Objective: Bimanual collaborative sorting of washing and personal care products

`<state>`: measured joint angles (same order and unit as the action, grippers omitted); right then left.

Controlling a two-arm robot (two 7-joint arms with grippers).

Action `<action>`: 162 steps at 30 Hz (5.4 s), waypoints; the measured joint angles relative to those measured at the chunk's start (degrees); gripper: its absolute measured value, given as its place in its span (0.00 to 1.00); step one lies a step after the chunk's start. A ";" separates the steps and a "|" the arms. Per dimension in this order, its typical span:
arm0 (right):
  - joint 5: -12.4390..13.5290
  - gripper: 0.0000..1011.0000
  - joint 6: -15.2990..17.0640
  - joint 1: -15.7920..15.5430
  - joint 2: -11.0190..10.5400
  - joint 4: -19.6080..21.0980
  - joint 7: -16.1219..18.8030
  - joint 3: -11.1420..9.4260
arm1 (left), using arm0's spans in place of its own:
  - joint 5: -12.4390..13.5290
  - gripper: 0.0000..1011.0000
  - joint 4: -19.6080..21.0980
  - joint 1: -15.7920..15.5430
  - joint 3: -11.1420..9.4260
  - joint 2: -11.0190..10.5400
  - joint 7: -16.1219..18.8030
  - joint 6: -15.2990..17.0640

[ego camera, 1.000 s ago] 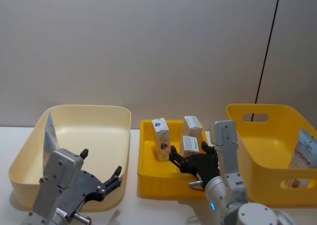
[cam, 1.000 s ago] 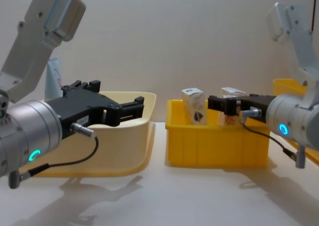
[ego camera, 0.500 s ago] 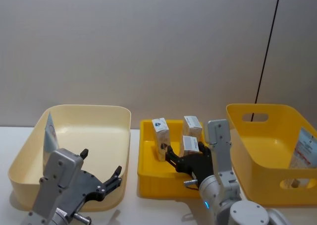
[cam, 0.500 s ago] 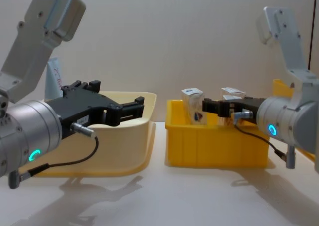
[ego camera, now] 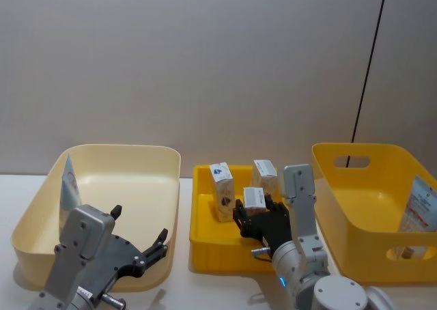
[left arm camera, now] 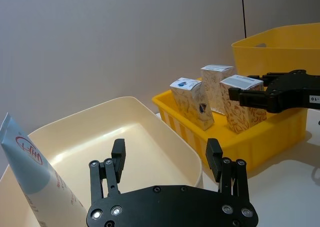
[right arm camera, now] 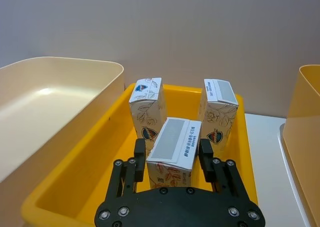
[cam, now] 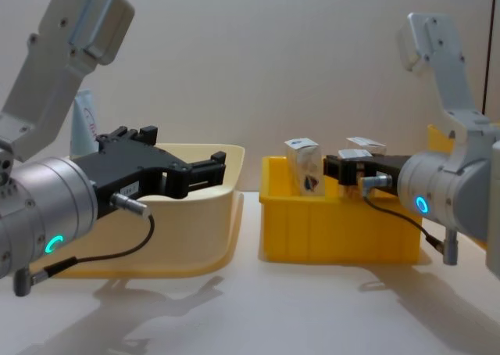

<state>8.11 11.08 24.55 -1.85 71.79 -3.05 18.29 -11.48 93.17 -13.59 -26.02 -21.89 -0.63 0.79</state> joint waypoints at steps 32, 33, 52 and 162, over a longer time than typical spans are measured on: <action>-1.81 0.45 -7.53 -0.36 -2.29 5.14 2.08 -0.95 | 0.00 0.99 0.00 0.00 0.00 0.00 0.00 0.00; -1.86 0.45 -8.17 -0.38 -2.51 5.94 2.27 -1.18 | 0.00 0.99 0.00 0.00 0.00 0.00 0.00 0.00; -3.00 0.45 -13.49 -2.12 -5.89 16.90 2.23 -6.19 | 0.00 0.99 0.00 0.00 0.00 0.00 0.00 0.00; -2.64 0.99 -8.70 -19.33 -9.84 26.75 1.45 -10.97 | 0.00 0.99 0.00 0.00 0.00 0.00 0.00 0.00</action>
<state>5.47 2.38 5.22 -11.69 98.54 -1.60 7.32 -11.48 93.18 -13.59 -26.02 -21.90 -0.62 0.79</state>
